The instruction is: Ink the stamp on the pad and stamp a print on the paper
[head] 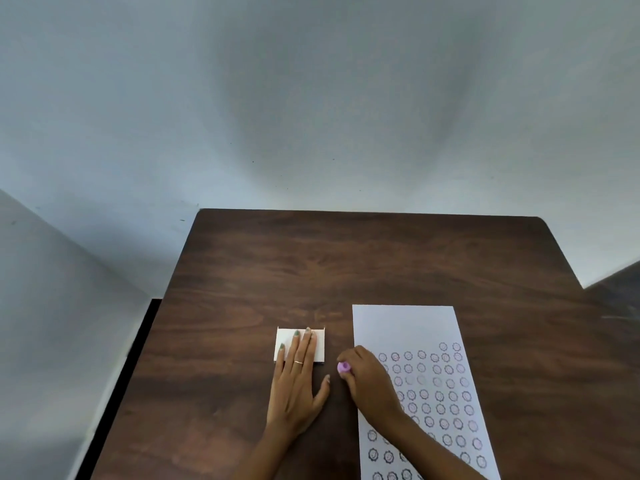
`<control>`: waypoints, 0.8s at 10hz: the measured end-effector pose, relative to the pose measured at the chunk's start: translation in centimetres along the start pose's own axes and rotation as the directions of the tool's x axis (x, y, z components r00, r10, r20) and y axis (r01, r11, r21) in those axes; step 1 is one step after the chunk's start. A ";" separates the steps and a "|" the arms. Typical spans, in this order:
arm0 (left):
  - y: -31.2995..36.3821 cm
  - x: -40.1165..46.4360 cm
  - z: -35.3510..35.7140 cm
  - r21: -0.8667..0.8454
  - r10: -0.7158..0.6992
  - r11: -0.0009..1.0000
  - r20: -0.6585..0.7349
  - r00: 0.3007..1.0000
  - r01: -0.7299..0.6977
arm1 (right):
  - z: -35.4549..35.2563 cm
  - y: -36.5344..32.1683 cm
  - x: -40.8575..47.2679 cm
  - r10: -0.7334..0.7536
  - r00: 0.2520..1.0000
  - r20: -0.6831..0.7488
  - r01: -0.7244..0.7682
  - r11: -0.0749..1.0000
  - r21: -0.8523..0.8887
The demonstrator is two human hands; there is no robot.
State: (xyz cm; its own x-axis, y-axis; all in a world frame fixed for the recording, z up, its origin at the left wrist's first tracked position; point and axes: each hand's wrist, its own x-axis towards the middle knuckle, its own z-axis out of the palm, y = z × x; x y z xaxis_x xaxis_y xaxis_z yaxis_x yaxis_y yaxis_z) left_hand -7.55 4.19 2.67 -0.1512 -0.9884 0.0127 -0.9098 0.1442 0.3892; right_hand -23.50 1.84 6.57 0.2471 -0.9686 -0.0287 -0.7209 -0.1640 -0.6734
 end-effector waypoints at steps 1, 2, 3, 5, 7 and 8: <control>-0.3 0.6 -0.4 0.030 0.007 1.000 0.031 0.999 -0.008 | -0.2 -0.2 1.9 -0.002 1.000 -0.007 0.002 1.000 -0.007; -0.3 1.0 -0.5 0.054 0.005 0.999 0.049 0.999 -0.008 | -0.5 -0.4 3.8 -0.002 1.000 -0.004 0.002 1.000 -0.022; -0.2 1.4 -0.5 0.066 -0.010 0.998 0.064 0.998 0.006 | -0.8 -0.5 5.2 0.000 1.000 -0.002 0.000 0.999 -0.036; 0.4 1.8 -0.5 0.078 -0.035 0.997 0.079 0.996 0.029 | -1.0 -0.7 5.8 -0.003 1.000 0.003 0.003 0.999 -0.050; 0.2 1.8 -0.7 0.072 -0.025 0.997 0.049 0.998 0.022 | -1.2 -0.6 5.4 -0.086 0.996 0.002 0.086 0.990 -0.114; 0.5 1.8 -1.5 0.031 -0.036 0.999 0.018 0.999 0.035 | -1.6 -0.2 5.3 -0.080 0.996 -0.043 0.074 0.989 -0.126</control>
